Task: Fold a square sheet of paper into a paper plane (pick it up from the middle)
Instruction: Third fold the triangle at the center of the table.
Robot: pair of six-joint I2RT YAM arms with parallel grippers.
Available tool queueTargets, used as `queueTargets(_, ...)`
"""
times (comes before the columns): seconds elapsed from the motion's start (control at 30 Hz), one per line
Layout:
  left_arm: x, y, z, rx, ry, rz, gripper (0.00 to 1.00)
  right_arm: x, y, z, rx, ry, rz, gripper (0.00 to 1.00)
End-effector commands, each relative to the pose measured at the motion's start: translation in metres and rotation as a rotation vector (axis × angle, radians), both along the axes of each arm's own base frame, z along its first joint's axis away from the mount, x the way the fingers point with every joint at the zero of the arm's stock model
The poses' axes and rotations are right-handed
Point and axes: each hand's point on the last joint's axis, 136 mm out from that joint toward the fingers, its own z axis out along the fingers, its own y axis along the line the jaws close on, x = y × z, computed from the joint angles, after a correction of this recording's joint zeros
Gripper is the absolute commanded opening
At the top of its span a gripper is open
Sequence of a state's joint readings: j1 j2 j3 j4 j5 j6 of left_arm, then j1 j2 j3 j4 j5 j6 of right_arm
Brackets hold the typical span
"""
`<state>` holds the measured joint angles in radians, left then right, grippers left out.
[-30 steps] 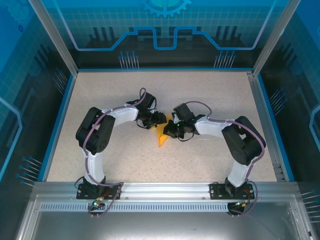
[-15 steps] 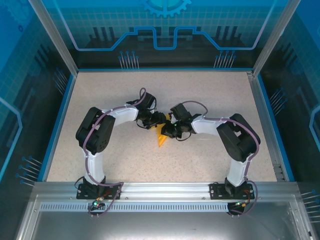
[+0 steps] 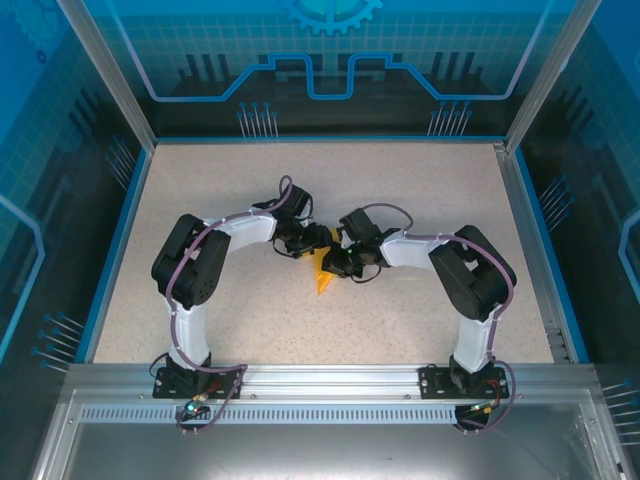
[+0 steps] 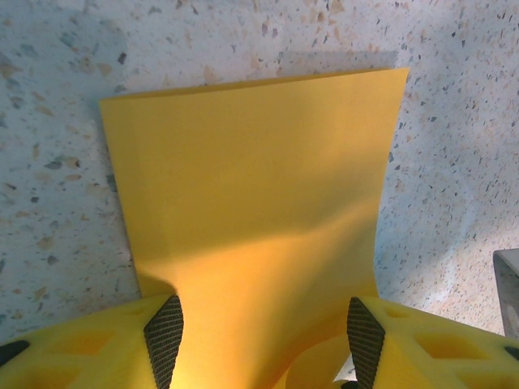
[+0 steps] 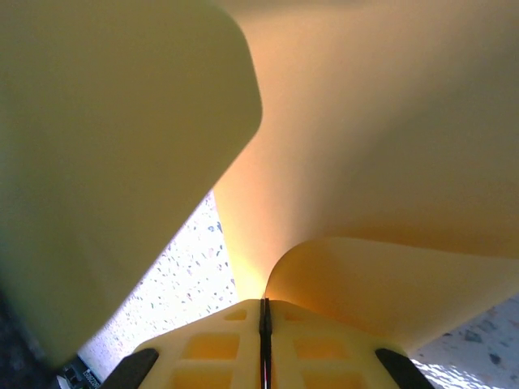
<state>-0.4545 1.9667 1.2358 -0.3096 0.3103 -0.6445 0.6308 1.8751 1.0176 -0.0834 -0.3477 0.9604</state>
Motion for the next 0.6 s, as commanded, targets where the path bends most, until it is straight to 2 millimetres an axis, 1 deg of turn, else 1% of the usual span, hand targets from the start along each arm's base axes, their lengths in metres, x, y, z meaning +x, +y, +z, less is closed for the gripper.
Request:
queueTargets(0.0,-0.0087,0.003,-0.0124,0.024,0.046,-0.024,0.6,0.0041,0.0076,-0.0002,-0.004,-0.021,0.006,0.1)
queueTargets(0.57,-0.0101,0.0027,-0.0128,0.019,0.05,-0.026,0.6,0.0068,0.0087,-0.0039,-0.01,-0.024,0.015,0.1)
